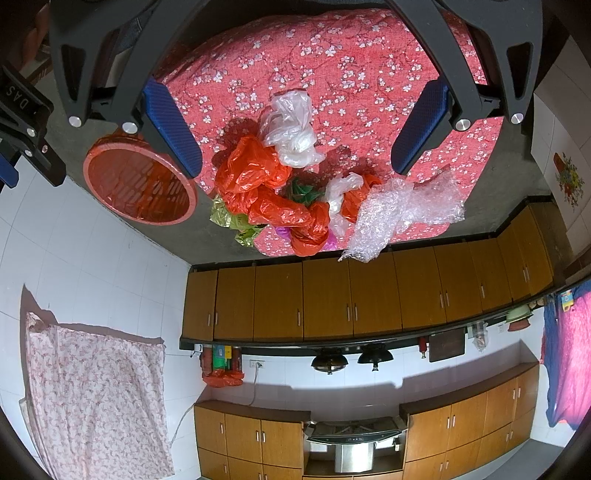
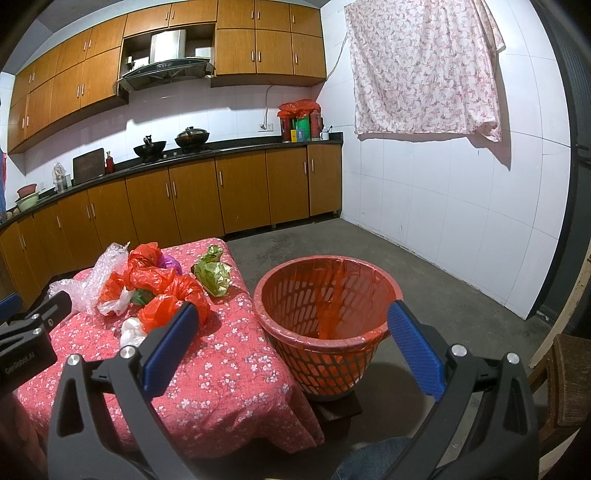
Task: Collect trash
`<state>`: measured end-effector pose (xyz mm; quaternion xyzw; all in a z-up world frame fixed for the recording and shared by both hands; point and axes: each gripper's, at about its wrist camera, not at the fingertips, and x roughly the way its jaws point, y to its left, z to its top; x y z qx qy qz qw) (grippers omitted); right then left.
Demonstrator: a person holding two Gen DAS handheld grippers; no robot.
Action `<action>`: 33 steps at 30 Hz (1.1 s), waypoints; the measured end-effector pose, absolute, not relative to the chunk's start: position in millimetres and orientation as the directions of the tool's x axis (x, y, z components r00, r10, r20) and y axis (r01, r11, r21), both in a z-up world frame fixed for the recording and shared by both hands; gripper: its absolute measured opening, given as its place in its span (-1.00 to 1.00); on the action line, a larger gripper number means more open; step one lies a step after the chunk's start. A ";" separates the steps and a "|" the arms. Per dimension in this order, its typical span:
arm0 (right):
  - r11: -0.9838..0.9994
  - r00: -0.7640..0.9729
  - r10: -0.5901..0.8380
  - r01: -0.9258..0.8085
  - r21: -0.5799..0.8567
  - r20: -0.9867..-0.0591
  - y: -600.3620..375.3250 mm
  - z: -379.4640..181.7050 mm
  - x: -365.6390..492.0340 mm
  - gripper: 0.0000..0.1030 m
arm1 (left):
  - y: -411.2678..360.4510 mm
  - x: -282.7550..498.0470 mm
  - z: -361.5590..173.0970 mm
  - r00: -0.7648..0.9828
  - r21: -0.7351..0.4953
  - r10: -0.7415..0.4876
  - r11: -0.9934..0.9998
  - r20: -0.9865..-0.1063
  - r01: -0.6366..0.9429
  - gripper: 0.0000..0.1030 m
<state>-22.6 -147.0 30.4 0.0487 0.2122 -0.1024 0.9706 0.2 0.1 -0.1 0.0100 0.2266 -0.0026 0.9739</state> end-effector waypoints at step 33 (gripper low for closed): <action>0.974 0.887 -0.180 0.222 0.051 -0.425 -146.6 27.1 -22.0 0.92 | -0.7 -5.4 -7.7 0.896 0.019 0.005 1.000 -0.445 0.004 0.96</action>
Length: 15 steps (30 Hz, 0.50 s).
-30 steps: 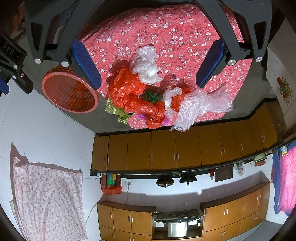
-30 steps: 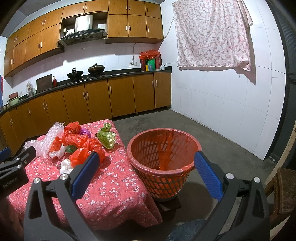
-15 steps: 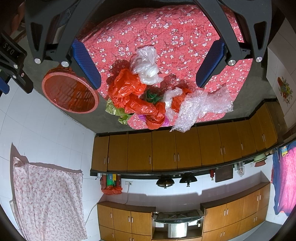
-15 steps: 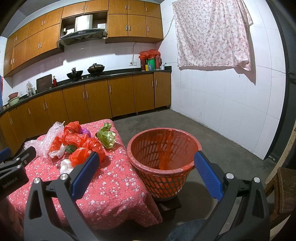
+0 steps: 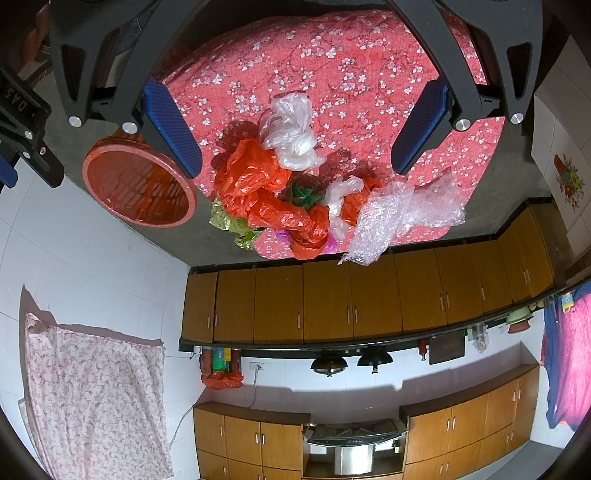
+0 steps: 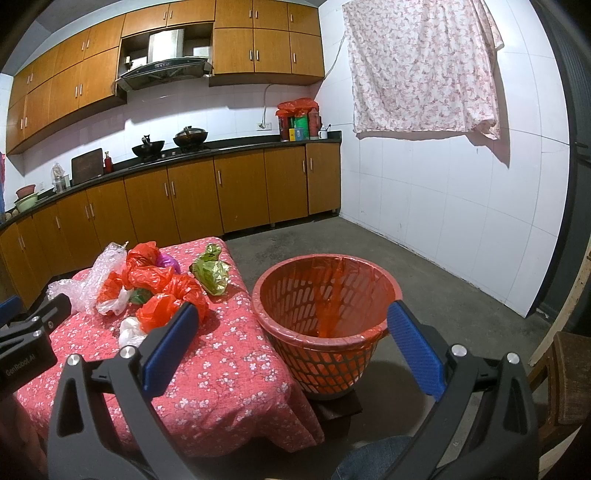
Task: Collect trash
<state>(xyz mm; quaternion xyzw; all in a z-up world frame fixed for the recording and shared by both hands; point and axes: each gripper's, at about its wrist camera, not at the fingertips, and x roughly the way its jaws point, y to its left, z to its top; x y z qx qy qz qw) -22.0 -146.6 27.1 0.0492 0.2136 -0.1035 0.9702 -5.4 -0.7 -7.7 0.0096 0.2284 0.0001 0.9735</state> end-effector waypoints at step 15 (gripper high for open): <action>0.996 0.889 -0.049 0.080 0.049 -0.456 -120.3 14.9 13.1 0.92 | 58.6 14.4 -31.2 0.858 0.019 0.150 0.987 -0.492 -0.161 0.96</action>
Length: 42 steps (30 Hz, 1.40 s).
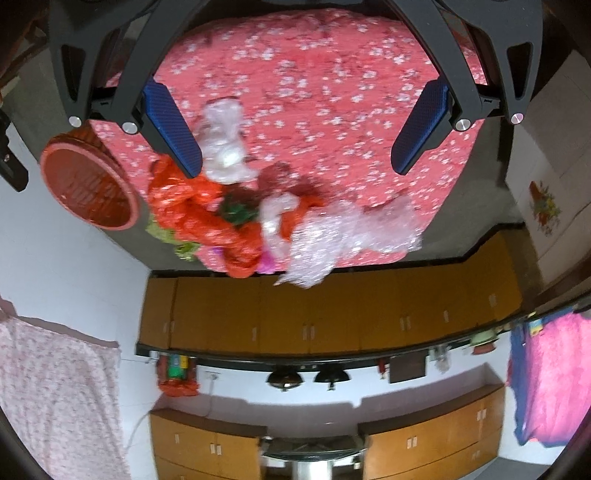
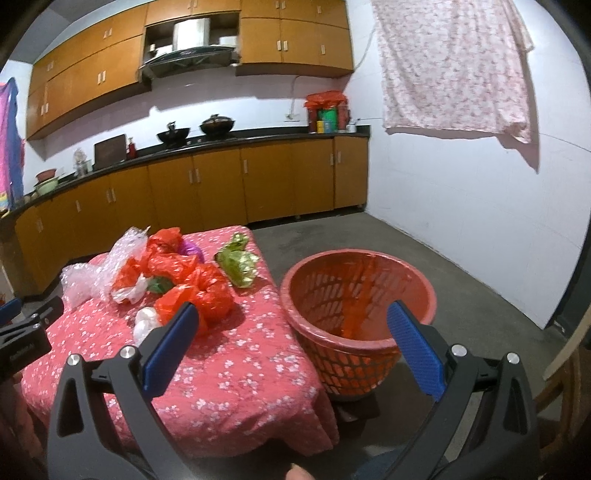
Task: Collect trash
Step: 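Reach the right gripper to the red plastic bag and close on it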
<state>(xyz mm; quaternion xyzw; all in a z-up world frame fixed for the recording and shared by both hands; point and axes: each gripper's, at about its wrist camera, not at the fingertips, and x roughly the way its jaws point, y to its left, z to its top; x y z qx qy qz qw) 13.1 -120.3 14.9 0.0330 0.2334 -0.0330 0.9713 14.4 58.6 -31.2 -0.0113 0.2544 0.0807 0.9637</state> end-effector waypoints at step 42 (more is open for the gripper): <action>0.964 0.680 0.259 -0.229 0.137 -0.685 -36.6 -58.2 217.6 -0.49 | 105.5 46.4 -64.3 0.813 -0.007 0.181 0.975 -0.553 -0.222 0.96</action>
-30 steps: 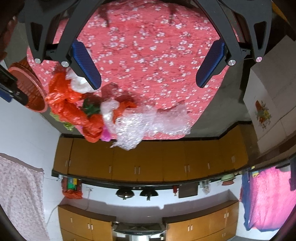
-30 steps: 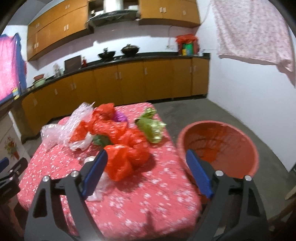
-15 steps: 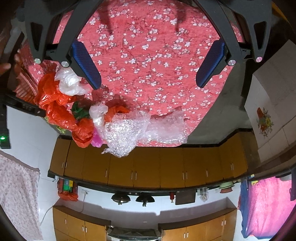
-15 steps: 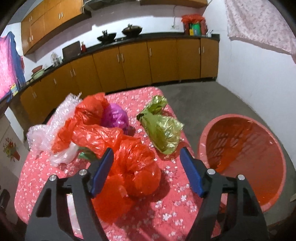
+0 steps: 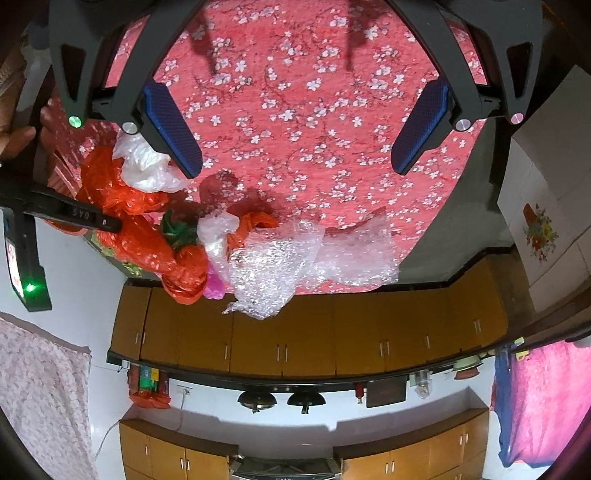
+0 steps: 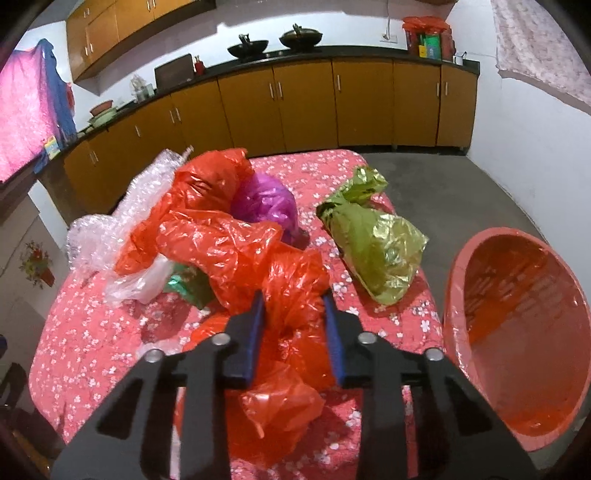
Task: Collect trash
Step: 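Reach the right gripper to the red plastic bag and close on it, then lift the red bag with the right gripper while the left gripper grasps the white plastic bag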
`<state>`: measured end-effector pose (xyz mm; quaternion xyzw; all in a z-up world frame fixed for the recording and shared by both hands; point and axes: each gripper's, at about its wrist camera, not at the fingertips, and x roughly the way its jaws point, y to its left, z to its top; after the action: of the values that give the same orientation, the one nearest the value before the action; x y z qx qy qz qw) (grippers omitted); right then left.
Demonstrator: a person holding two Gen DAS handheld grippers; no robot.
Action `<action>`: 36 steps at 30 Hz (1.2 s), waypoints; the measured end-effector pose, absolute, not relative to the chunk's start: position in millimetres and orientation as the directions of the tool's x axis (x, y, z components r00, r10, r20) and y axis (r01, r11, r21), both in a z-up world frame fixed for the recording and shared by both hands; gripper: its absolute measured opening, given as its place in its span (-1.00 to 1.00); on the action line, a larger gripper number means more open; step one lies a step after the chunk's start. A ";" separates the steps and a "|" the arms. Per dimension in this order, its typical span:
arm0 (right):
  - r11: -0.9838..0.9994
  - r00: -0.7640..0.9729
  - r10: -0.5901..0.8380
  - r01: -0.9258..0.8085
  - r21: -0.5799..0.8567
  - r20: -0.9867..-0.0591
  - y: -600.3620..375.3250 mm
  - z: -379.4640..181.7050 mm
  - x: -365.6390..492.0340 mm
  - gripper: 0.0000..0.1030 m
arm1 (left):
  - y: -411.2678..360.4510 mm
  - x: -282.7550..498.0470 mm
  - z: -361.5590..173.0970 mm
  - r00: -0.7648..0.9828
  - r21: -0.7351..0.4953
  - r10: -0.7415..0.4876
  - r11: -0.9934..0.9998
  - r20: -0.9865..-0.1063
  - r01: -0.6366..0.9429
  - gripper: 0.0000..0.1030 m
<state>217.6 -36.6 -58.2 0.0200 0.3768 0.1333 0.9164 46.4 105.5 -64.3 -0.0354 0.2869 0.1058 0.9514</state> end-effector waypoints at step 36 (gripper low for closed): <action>0.985 0.823 0.109 -0.012 0.175 -0.558 -140.5 -12.8 180.6 -0.58 | 14.0 113.3 -103.2 0.714 -0.063 -0.105 0.994 -0.693 0.085 0.36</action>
<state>180.6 -140.5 -12.8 0.0820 0.2958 0.0318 0.9512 113.3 14.0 -103.2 -0.0134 0.3750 -0.0513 0.9255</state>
